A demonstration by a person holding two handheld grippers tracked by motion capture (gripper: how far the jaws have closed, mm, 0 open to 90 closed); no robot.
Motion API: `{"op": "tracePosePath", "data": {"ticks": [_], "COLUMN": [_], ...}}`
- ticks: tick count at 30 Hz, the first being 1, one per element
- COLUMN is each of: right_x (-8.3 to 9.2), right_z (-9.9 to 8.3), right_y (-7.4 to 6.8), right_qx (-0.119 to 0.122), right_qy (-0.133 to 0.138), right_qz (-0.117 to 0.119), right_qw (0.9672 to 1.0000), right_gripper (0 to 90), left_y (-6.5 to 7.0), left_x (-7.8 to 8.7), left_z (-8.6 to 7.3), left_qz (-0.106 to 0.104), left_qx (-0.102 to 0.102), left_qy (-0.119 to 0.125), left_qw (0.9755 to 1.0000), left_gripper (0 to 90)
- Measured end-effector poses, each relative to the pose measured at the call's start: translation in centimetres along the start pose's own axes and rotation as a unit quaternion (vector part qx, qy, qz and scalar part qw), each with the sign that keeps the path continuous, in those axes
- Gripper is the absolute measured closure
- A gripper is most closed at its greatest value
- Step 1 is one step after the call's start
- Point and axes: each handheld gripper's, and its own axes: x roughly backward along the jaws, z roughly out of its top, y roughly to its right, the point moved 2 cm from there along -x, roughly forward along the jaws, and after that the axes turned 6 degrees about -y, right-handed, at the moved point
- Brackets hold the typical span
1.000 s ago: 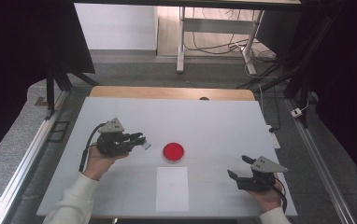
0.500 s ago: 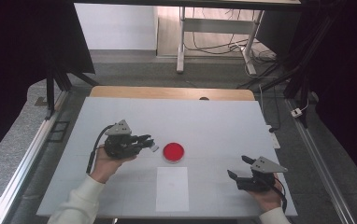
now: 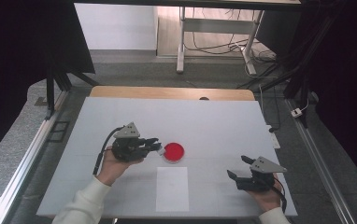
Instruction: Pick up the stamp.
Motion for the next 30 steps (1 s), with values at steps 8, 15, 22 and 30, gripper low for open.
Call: {"op": "tracePosePath", "data": {"ticks": [8,15,22,30], "right_x": [-0.1,-0.2,-0.3,-0.5], "right_z": [0.0,0.0,0.1,0.1], "right_y": [0.0,0.0,0.2,0.1], "right_qx": [0.0,-0.002,-0.004,-0.002], "right_qy": [0.0,0.0,0.001,0.0], "right_qz": [0.002,0.003,-0.002,-0.003], "right_qw": [1.0,1.0,1.0,1.0], "right_gripper": [19.6,19.6,19.6,19.7], "left_y": [0.8,1.5,1.9,2.4], "left_x": [-1.2,-2.7,-3.7,-4.0], "left_z": [0.1,0.1,-0.1,0.3], "left_qz": [-0.007,-0.015,-0.026,-0.035], "left_qx": [-0.006,-0.012,-0.014,-0.023], "left_qy": [-0.008,-0.021,-0.025,-0.02], "left_qw": [0.9999,0.9996,0.9993,0.9989], "left_gripper": [75.6,75.6,75.6,75.6]}}
